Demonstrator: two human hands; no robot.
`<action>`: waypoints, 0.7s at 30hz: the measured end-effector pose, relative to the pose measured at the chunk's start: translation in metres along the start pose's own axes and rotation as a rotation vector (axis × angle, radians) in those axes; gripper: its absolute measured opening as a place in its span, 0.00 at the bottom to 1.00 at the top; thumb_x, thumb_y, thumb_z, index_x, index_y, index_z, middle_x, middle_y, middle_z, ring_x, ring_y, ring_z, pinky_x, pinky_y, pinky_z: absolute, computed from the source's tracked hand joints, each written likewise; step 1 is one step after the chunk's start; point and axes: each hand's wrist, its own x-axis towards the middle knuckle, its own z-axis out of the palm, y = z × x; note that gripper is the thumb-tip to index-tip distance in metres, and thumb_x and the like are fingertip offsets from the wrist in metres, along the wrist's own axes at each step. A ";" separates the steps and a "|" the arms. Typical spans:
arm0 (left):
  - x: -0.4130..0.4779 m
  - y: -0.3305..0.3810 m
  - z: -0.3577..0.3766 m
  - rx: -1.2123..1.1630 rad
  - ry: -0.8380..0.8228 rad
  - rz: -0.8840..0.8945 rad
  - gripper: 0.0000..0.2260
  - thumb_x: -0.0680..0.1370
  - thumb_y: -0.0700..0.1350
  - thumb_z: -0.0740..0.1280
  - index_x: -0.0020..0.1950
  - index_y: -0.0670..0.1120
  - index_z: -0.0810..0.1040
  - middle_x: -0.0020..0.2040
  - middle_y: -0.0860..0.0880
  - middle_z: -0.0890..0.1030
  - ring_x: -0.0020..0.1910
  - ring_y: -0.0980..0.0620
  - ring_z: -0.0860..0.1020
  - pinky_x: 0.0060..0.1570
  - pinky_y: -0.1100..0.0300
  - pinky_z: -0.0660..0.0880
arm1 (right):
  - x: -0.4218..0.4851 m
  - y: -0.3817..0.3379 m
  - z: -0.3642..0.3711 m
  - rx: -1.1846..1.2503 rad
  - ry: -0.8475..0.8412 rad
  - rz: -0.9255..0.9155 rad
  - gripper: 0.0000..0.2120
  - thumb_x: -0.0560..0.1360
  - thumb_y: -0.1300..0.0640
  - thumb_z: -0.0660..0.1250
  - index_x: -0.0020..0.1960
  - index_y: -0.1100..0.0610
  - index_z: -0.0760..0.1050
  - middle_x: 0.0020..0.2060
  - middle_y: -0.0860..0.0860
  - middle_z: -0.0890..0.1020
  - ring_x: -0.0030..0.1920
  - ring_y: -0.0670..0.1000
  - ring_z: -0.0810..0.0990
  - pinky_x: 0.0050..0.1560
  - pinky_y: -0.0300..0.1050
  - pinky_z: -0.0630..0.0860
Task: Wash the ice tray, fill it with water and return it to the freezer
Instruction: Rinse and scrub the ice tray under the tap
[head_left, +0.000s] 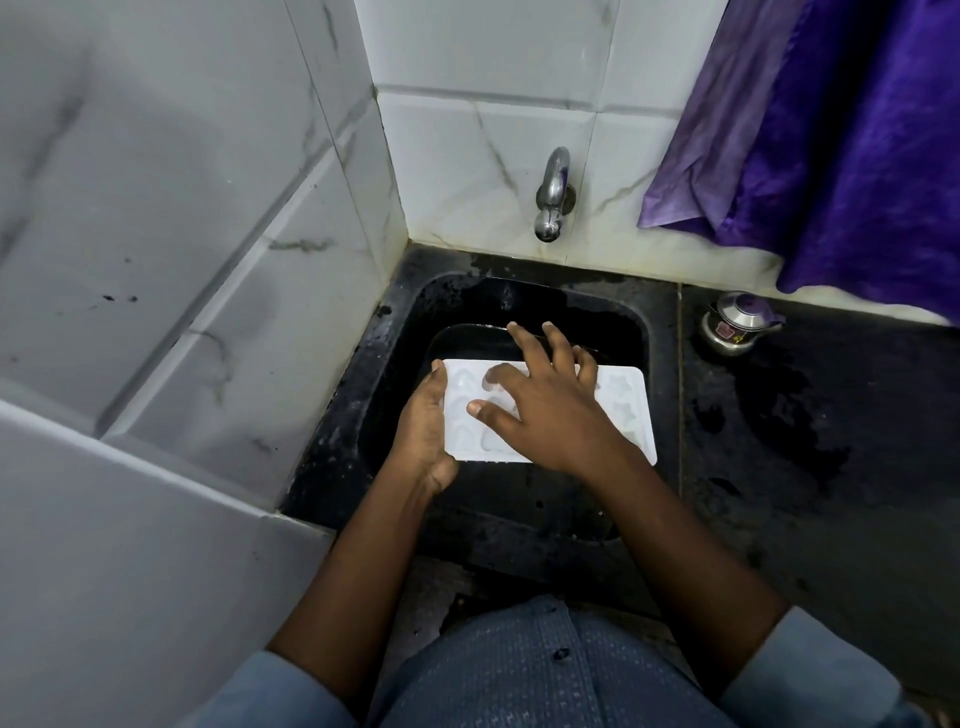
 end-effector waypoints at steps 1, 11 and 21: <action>0.000 0.000 0.000 0.004 0.001 -0.001 0.32 0.84 0.67 0.56 0.73 0.42 0.78 0.67 0.36 0.82 0.67 0.33 0.81 0.70 0.31 0.73 | 0.001 0.000 0.000 -0.006 -0.003 0.004 0.24 0.81 0.30 0.54 0.67 0.40 0.75 0.84 0.49 0.48 0.83 0.57 0.38 0.77 0.65 0.40; -0.007 0.007 0.008 -0.033 -0.006 -0.014 0.31 0.86 0.65 0.54 0.73 0.42 0.78 0.65 0.36 0.83 0.66 0.33 0.81 0.62 0.39 0.79 | 0.002 0.001 0.004 -0.006 -0.020 0.002 0.25 0.80 0.29 0.54 0.70 0.40 0.73 0.84 0.48 0.49 0.83 0.57 0.38 0.77 0.64 0.40; -0.008 0.007 0.010 -0.024 0.017 -0.013 0.30 0.86 0.65 0.55 0.70 0.42 0.80 0.63 0.36 0.84 0.60 0.35 0.84 0.60 0.40 0.80 | 0.001 0.003 0.004 -0.003 -0.022 -0.001 0.24 0.81 0.30 0.54 0.70 0.40 0.73 0.84 0.49 0.50 0.83 0.57 0.39 0.78 0.65 0.41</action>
